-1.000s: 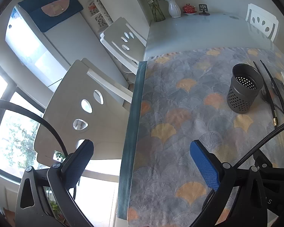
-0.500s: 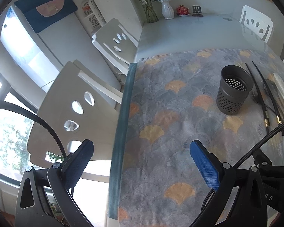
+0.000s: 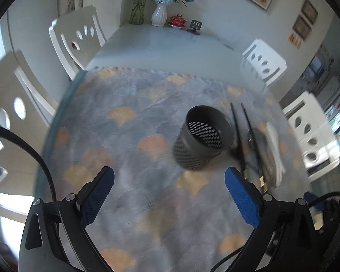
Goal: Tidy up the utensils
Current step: 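Move the left gripper to the black perforated holder and grasp its rim, then lift the black holder with the left gripper and set it beside the utensils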
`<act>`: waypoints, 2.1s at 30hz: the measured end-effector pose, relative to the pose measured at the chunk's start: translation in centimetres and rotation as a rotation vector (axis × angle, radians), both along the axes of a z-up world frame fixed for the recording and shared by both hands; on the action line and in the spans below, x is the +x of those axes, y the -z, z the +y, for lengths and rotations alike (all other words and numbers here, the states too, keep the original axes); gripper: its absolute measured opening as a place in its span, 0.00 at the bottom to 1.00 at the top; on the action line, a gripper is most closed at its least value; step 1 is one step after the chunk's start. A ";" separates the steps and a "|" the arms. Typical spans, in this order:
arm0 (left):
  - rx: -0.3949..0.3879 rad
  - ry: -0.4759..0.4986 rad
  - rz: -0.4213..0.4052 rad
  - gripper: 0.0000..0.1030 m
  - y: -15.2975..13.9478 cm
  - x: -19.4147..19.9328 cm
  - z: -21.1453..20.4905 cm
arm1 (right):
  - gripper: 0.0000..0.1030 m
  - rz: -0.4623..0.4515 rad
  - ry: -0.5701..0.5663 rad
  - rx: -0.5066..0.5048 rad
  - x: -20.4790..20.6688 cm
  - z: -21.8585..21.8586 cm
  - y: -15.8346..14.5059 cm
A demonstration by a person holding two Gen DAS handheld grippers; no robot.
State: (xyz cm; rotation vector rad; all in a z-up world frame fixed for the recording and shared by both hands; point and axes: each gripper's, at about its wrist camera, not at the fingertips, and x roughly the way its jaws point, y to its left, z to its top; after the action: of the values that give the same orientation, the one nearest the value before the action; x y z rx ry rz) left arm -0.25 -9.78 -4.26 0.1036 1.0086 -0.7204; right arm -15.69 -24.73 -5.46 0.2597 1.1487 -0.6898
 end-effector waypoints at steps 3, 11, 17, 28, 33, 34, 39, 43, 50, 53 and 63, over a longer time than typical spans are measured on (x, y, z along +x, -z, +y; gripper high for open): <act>-0.070 0.009 0.059 0.95 1.7 0.1 -1.4 | 1.00 0.014 -0.021 -0.005 0.1 -1.4 0.2; -0.012 0.012 -0.033 0.95 4.0 -1.3 -4.4 | 1.00 0.044 -0.076 -0.009 -0.2 -5.0 1.4; -0.003 -0.002 -0.053 0.95 5.4 -0.9 -5.5 | 1.00 0.045 -0.120 -0.018 -0.1 -7.2 2.2; -0.013 -0.074 -0.129 0.93 6.7 -0.3 -7.3 | 1.00 0.034 -0.151 0.049 0.3 -8.2 3.6; -0.043 -0.122 -0.116 0.79 7.0 0.1 -8.2 | 1.00 0.030 -0.189 0.062 0.5 -7.6 3.5; -0.039 -0.124 -0.123 0.79 7.0 0.0 -8.4 | 1.00 0.030 -0.195 0.058 0.5 -7.5 3.4; -0.026 -0.107 -0.154 0.68 7.2 -0.4 -9.0 | 1.00 0.043 -0.208 0.071 0.4 -7.4 4.0; -0.013 -0.100 -0.196 0.68 7.3 -0.8 -9.3 | 1.00 0.051 -0.209 0.074 0.1 -7.4 4.3; -0.013 -0.103 -0.211 0.67 7.3 -0.8 -9.2 | 1.00 0.043 -0.201 0.080 -0.2 -7.5 4.4; -0.006 -0.074 -0.223 0.67 7.2 -1.3 -8.9 | 1.00 0.038 -0.192 0.077 -0.3 -7.7 4.4; -0.032 0.221 -0.171 0.67 7.1 -1.2 -7.4 | 1.00 0.043 -0.182 0.076 -0.3 -7.5 4.8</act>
State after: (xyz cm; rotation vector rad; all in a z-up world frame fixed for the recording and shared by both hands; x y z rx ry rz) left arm -1.47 -17.23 -11.32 0.2478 0.8288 -0.9129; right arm -15.96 -32.25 -10.28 0.2023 1.2241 -0.4940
